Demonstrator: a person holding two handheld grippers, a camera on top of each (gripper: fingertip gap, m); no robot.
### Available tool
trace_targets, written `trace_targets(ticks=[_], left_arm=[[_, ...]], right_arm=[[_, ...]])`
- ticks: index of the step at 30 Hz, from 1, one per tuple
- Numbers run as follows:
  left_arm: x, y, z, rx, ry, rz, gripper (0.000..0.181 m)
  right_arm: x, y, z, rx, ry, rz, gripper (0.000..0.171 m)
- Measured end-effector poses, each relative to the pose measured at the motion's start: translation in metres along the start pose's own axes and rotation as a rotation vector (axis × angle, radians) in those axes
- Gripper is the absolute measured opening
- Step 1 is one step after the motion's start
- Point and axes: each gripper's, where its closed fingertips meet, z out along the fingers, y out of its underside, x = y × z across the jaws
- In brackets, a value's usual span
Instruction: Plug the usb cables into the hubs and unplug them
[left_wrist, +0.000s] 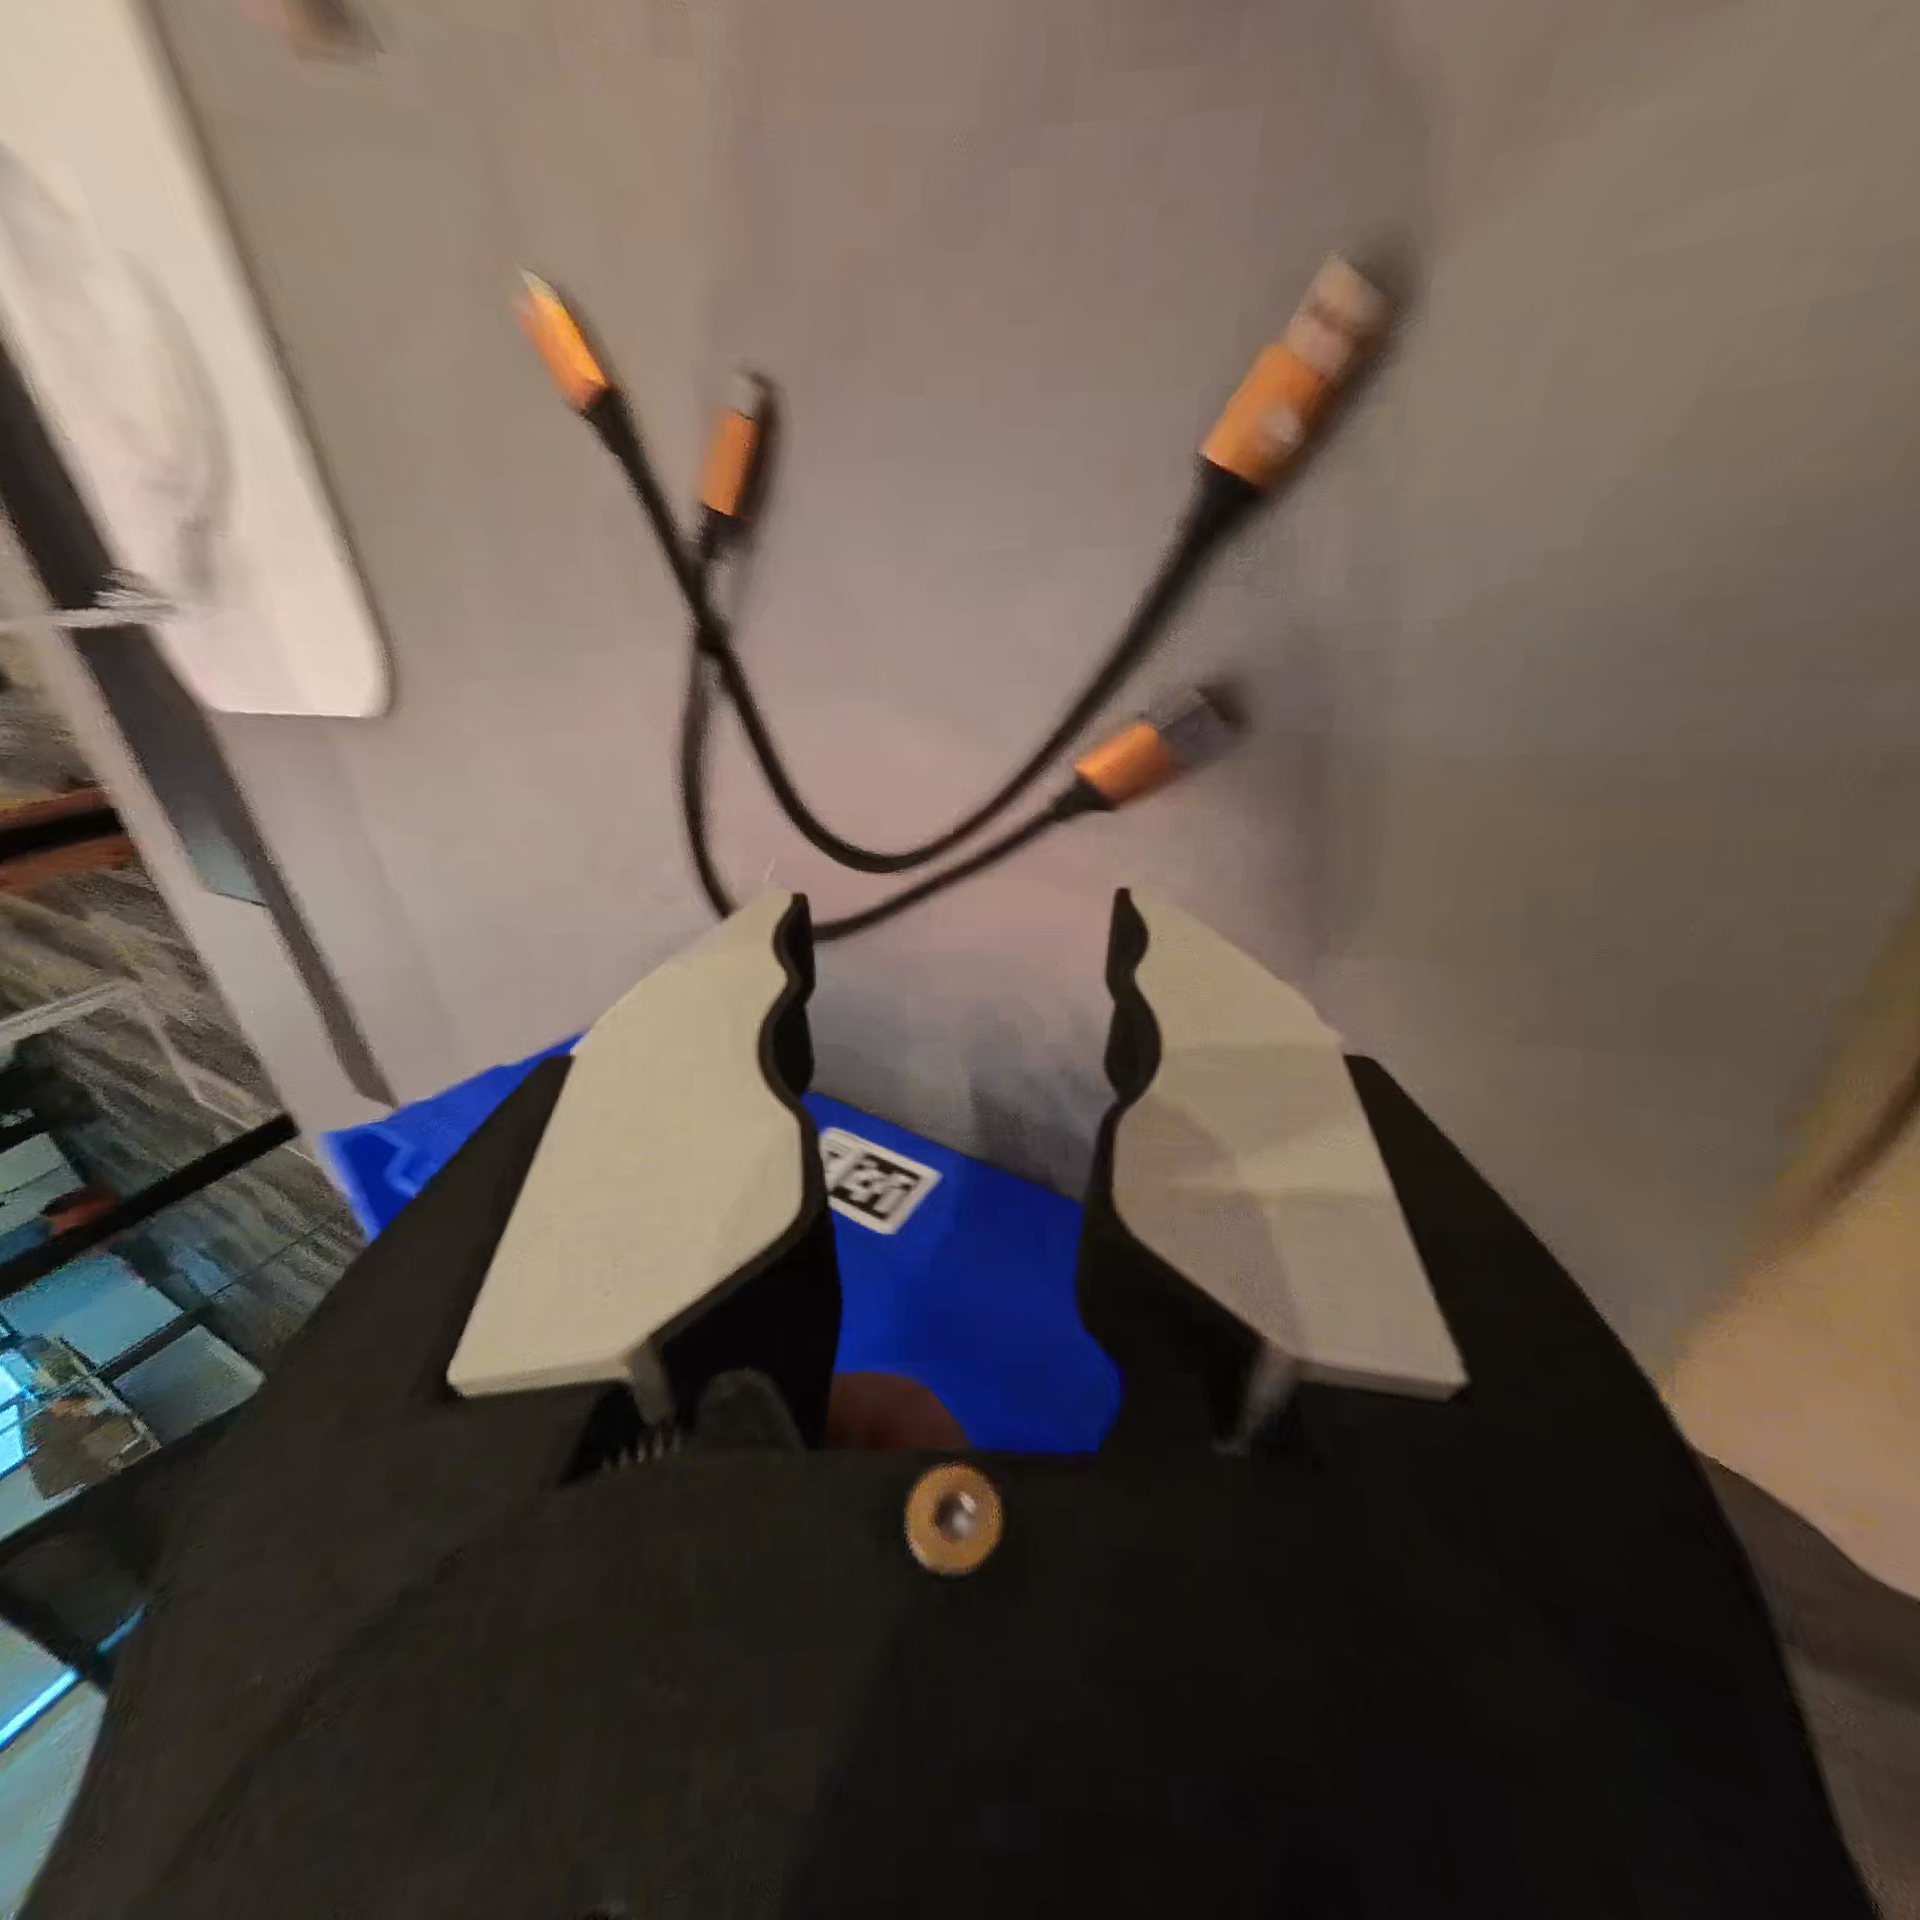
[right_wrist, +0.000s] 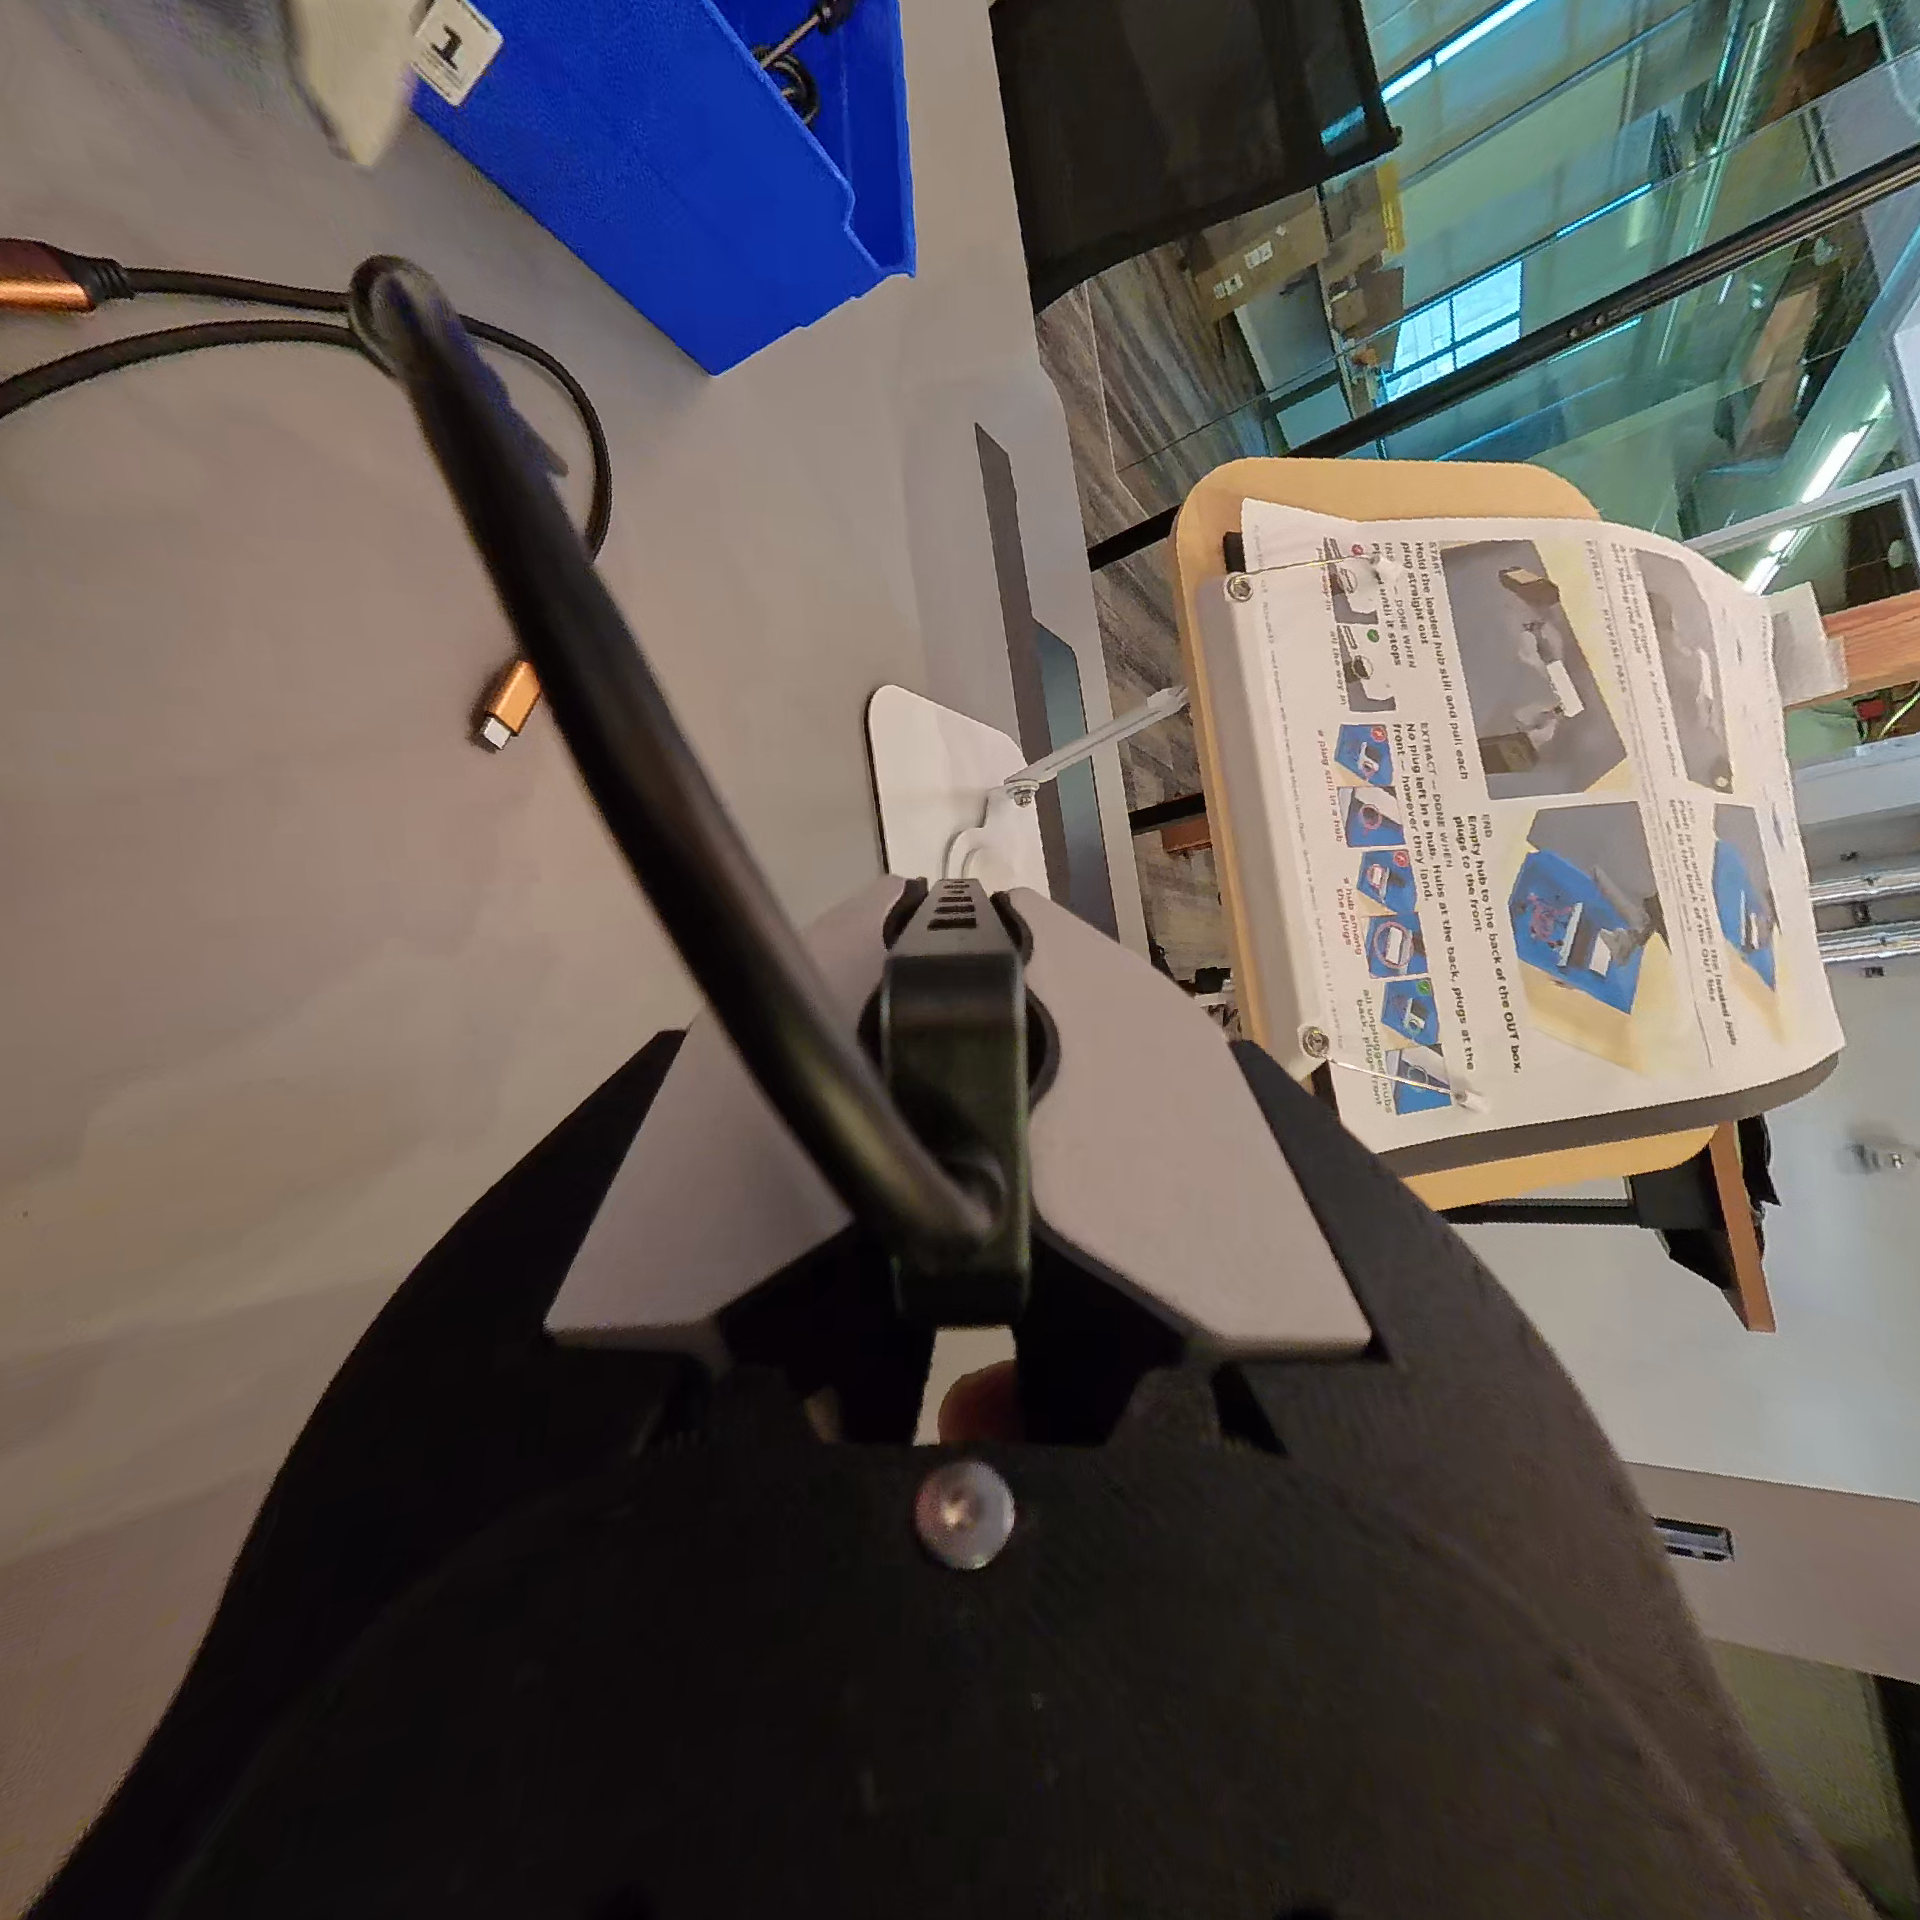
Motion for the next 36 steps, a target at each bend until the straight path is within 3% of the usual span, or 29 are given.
trace_targets(ticks=[5,9,14,17,22,24,28,30,36], left_arm=[[0.033,0.008,0.023,-0.048,0.007,0.098,0.043],[0.016,0.011,0.041,-0.112,-0.104,0.127,0.039],[0.015,-0.004,0.054,-0.085,-0.067,0.042,0.005],[0.008,-0.018,0.059,-0.058,-0.096,-0.024,0.004],[-0.004,-0.052,0.051,0.196,-0.037,-0.317,0.000],[-0.012,-0.050,0.046,0.235,-0.047,-0.384,0.003],[0.001,-0.033,0.053,0.118,-0.057,-0.158,0.018],[0.002,-0.034,0.059,0.096,-0.100,-0.061,0.016],[0.001,-0.047,0.064,0.180,-0.024,-0.102,0.007]], right_arm=[[-0.006,-0.001,0.005,-0.001,-0.021,0.001,0.012],[-0.005,-0.005,0.004,0.001,-0.010,-0.006,0.012],[-0.001,-0.007,0.002,0.006,0.002,-0.008,0.012],[0.000,-0.006,0.001,0.008,0.004,-0.004,0.012],[0.006,-0.002,-0.003,0.007,0.019,0.017,0.012],[0.009,0.001,-0.004,0.007,0.025,0.031,0.012],[0.009,0.005,-0.003,0.003,0.022,0.042,0.012],[0.008,0.005,-0.002,0.003,0.019,0.042,0.012],[0.008,0.002,-0.003,0.009,0.018,0.044,0.012]])
